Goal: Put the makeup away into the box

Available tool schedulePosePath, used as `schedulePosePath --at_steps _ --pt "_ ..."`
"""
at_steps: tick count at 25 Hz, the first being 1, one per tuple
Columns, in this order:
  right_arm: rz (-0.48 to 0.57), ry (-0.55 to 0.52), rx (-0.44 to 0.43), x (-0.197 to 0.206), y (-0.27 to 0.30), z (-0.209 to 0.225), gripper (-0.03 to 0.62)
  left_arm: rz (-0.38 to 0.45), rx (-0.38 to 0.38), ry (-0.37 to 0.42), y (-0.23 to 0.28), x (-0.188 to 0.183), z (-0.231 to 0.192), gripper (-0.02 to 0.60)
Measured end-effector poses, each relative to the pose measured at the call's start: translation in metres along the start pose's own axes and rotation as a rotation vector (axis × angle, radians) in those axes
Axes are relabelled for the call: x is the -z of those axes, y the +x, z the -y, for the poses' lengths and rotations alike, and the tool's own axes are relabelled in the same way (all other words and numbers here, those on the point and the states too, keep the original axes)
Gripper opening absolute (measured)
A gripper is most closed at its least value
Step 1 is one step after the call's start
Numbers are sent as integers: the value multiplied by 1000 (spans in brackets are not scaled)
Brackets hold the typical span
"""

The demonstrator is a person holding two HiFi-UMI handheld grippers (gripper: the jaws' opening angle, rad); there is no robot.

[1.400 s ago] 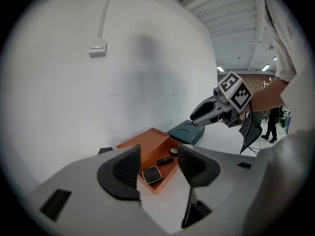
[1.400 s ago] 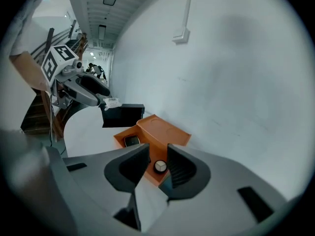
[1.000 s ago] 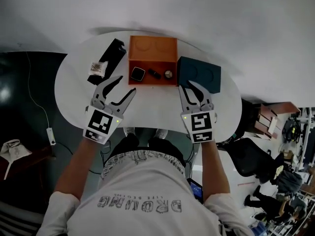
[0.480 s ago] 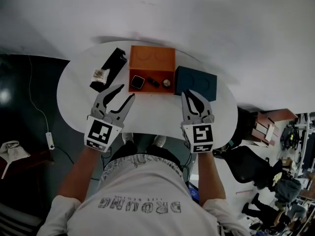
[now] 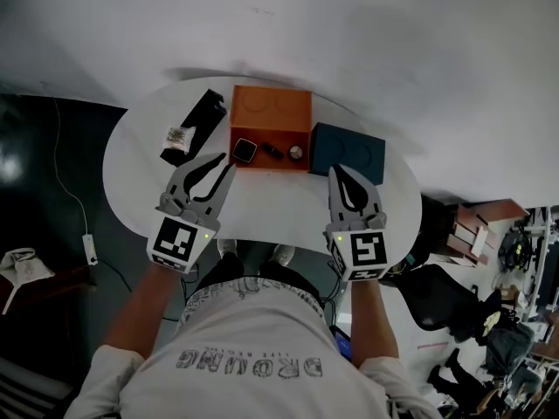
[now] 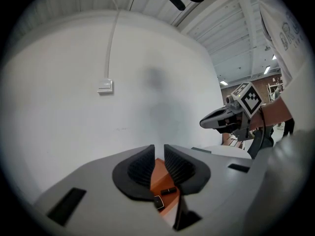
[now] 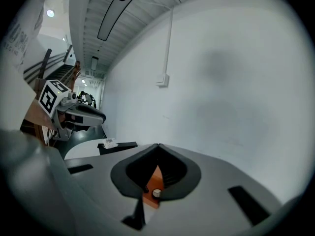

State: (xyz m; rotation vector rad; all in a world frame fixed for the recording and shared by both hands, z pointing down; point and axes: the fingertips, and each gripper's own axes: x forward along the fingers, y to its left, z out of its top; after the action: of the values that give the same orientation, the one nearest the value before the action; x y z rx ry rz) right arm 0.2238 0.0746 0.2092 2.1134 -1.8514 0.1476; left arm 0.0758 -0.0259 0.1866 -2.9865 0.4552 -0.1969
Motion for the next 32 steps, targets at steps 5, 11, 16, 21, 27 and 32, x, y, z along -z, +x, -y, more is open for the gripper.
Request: schedulePosePath --at_steps 5,11,16,21,27,32 --pt "29 24 -42 -5 -2 -1 8 13 -5 0 5 -7 3 58" --pt "46 54 -92 -4 -2 -5 6 15 -4 -29 9 -8 9 40" --pt "54 99 -132 -1 -1 -6 6 18 -7 -45 15 -8 11 31" --pt "53 120 -165 0 0 -7 5 9 1 -58 21 -8 16 26" --pt "46 130 -182 2 0 -8 5 10 11 -47 24 -9 20 26" --pt "47 132 -196 2 2 -11 5 13 8 -51 24 -11 19 26"
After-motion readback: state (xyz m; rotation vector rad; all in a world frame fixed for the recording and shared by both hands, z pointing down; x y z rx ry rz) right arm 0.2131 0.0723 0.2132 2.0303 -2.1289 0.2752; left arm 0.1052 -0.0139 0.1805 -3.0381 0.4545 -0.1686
